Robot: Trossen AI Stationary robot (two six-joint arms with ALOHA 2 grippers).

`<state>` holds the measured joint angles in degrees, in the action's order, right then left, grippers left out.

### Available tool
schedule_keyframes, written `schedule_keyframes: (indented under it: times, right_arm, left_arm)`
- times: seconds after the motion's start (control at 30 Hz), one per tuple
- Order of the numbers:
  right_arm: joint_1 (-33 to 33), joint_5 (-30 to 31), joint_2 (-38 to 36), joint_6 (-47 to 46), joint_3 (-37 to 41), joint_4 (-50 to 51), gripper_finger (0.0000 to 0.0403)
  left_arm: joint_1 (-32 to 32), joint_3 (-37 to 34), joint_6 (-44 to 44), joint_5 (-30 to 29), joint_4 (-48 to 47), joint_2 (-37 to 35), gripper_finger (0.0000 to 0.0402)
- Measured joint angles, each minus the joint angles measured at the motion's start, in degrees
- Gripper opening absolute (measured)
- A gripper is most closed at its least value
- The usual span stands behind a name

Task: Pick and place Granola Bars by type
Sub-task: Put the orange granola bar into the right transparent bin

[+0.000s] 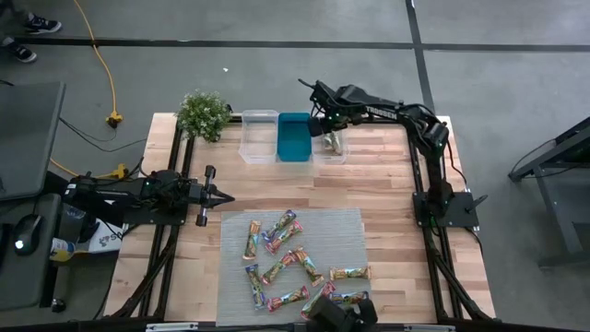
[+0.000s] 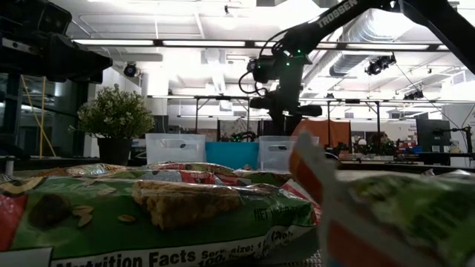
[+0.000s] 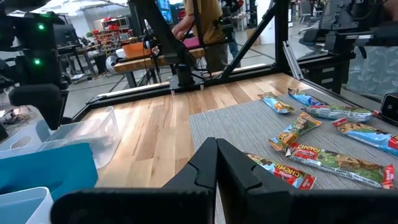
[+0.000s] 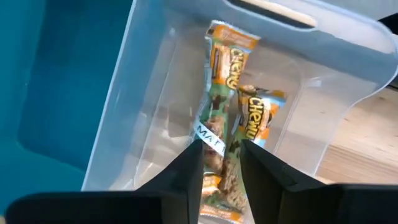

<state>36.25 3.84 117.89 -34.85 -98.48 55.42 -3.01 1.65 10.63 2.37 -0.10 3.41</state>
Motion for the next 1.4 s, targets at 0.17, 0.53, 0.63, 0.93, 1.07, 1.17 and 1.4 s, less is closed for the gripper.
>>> schedule_keyframes:
  times: [0.17, 0.53, 0.63, 0.93, 1.07, 1.17, 1.4]
  right_arm:
    - [-0.12, -0.70, 0.00, 0.81, 0.00, 1.40, 0.0126]
    - [-1.06, -0.55, -2.55, 4.07, 0.00, 3.00, 0.0162]
    - [-1.14, -0.47, -4.38, 4.93, 0.00, 3.83, 0.0161]
    - [-3.54, 0.37, -11.26, 6.65, -0.04, 4.85, 0.0161]
    - [-6.07, 0.62, -14.28, 6.86, -0.04, 4.96, 0.0162]
    - [-8.45, 1.72, -16.65, 6.87, -0.04, 5.26, 0.0161]
    - [-16.53, 5.99, -21.25, 7.44, -0.04, 7.13, 0.0161]
  left_arm:
    - [0.01, -0.01, -0.02, 0.00, 0.00, 0.00, 0.0001]
    - [0.01, -0.02, 0.00, 0.00, 0.00, -0.01, 0.0001]
    - [0.00, -0.01, 0.00, -0.01, 0.00, 0.00, 0.0001]
    - [0.01, -0.01, 0.00, 0.00, 0.00, -0.01, 0.0001]
    - [0.00, -0.01, 0.00, 0.00, 0.00, -0.01, 0.0001]
    - [0.01, -0.02, 0.00, 0.00, 0.01, 0.00, 0.0001]
    - [0.01, 0.00, 0.00, 0.00, 0.00, -0.01, 0.0001]
